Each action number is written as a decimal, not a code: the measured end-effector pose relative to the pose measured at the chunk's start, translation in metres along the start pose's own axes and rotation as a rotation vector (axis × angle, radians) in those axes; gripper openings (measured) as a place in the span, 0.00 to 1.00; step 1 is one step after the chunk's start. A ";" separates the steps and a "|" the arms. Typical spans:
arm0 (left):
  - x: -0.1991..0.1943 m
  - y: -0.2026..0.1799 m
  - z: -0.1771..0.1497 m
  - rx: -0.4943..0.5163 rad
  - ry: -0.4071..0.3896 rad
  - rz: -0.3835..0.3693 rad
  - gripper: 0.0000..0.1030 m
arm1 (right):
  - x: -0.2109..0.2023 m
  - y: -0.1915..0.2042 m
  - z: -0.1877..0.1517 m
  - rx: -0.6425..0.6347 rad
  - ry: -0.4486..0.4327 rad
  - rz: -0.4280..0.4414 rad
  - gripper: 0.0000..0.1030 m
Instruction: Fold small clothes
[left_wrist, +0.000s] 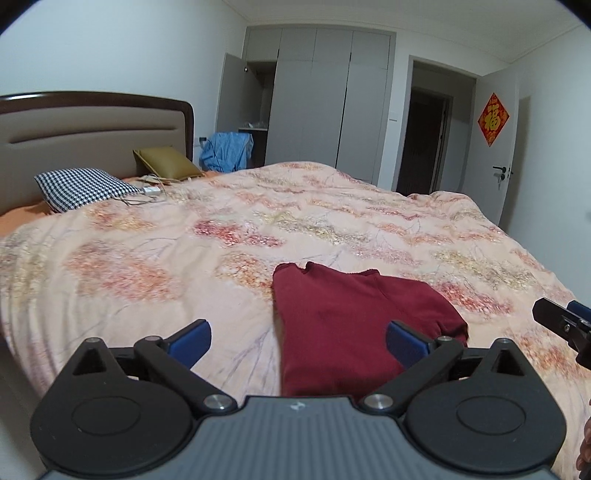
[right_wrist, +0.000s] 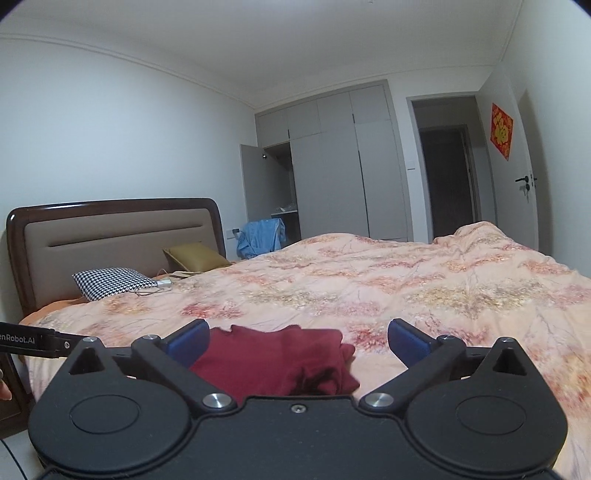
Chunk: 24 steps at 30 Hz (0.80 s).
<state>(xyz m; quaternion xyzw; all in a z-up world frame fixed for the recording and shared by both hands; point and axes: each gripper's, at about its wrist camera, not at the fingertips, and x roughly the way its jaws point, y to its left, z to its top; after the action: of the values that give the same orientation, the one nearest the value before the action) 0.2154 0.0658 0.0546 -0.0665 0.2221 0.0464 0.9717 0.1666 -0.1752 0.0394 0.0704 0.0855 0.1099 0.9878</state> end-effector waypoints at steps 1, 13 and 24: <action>-0.009 0.000 -0.005 0.003 -0.004 -0.002 1.00 | -0.009 0.004 -0.004 -0.001 -0.002 0.002 0.99; -0.083 0.024 -0.070 -0.020 -0.076 0.011 1.00 | -0.085 0.039 -0.054 0.005 -0.065 -0.073 0.99; -0.100 0.036 -0.130 -0.008 -0.067 0.006 1.00 | -0.109 0.057 -0.087 -0.055 -0.106 -0.153 1.00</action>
<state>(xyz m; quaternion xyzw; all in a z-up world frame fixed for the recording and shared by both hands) 0.0663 0.0755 -0.0216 -0.0683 0.1894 0.0522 0.9781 0.0342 -0.1345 -0.0200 0.0423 0.0354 0.0328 0.9979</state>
